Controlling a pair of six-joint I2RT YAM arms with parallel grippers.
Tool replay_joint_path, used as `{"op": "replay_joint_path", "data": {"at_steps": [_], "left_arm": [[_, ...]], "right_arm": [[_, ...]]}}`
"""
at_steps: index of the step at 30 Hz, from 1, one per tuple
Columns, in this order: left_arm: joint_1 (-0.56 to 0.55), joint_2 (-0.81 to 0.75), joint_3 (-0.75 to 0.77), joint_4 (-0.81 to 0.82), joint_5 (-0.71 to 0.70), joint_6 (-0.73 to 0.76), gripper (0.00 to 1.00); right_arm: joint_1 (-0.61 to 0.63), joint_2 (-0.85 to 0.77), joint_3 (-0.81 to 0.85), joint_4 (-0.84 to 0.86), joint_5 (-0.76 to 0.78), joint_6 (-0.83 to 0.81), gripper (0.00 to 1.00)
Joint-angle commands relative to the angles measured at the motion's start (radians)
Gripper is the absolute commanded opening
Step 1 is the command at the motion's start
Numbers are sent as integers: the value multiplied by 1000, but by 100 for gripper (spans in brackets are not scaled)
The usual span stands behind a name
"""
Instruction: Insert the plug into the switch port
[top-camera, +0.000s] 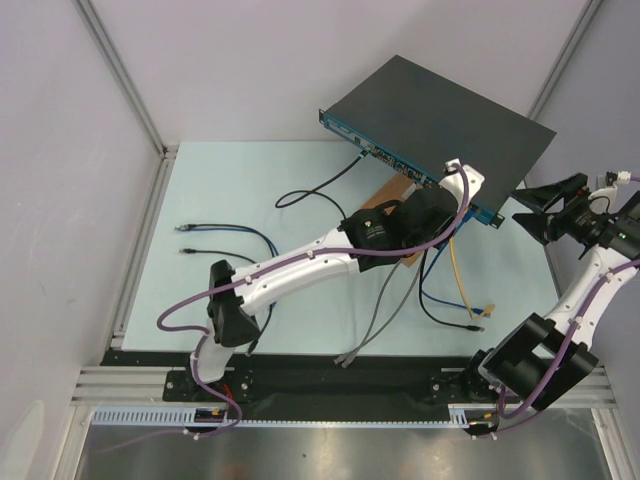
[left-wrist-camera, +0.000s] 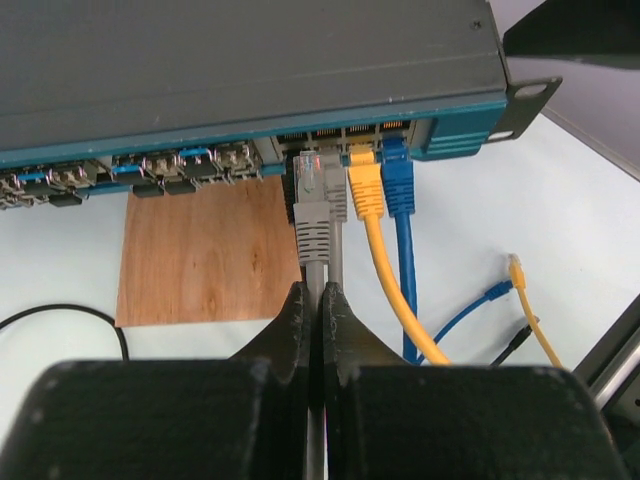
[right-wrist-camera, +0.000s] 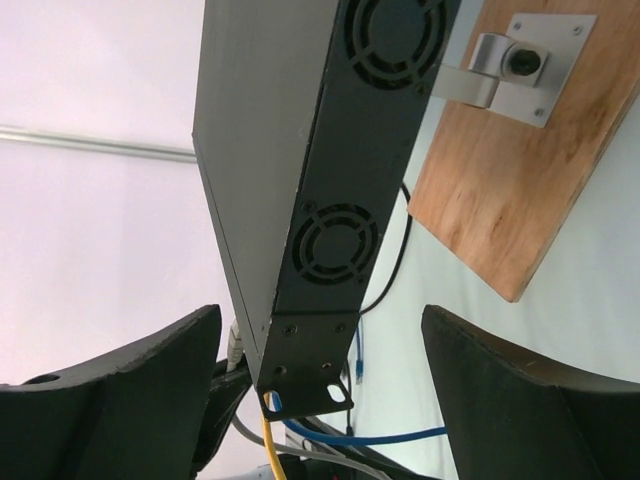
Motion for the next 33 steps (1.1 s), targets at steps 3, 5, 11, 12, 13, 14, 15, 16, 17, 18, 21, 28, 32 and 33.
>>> {"op": "replay_joint_path", "data": {"at_steps": [3, 5, 11, 12, 13, 14, 15, 16, 17, 18, 21, 28, 32, 33], "left_arm": [[15, 25, 96, -2, -3, 22, 0], [18, 36, 113, -5, 1, 24, 0], [31, 50, 128, -19, 18, 16, 0], [34, 52, 128, -24, 21, 15, 0], [37, 52, 128, -28, 26, 11, 0], [40, 52, 126, -34, 31, 7, 0], [43, 53, 126, -45, 35, -1, 0], [44, 53, 126, -50, 40, -4, 0], [47, 53, 125, -56, 44, -7, 0], [46, 53, 125, -62, 47, -8, 0], [47, 53, 125, -68, 54, -13, 0], [52, 70, 154, -56, 52, -8, 0], [54, 81, 177, -57, 52, -10, 0], [54, 82, 179, -57, 52, -10, 0]], "right_arm": [[23, -41, -19, 82, -16, 34, 81], [31, -41, -23, 88, -12, 34, 77], [40, -46, -26, 107, -7, 40, 68], [41, -46, -26, 107, -7, 40, 67], [41, -46, -26, 108, -7, 40, 66], [41, -46, -27, 111, -7, 42, 65], [43, -47, -27, 113, -5, 43, 64], [43, -46, -30, 116, -4, 46, 64], [43, -46, -30, 122, -4, 49, 64], [46, -46, -33, 125, -5, 57, 63], [46, -44, -41, 140, -5, 66, 62], [58, -46, -44, 156, -4, 74, 58], [64, -47, -46, 159, -4, 69, 55], [66, -47, -46, 159, -4, 68, 54]]}}
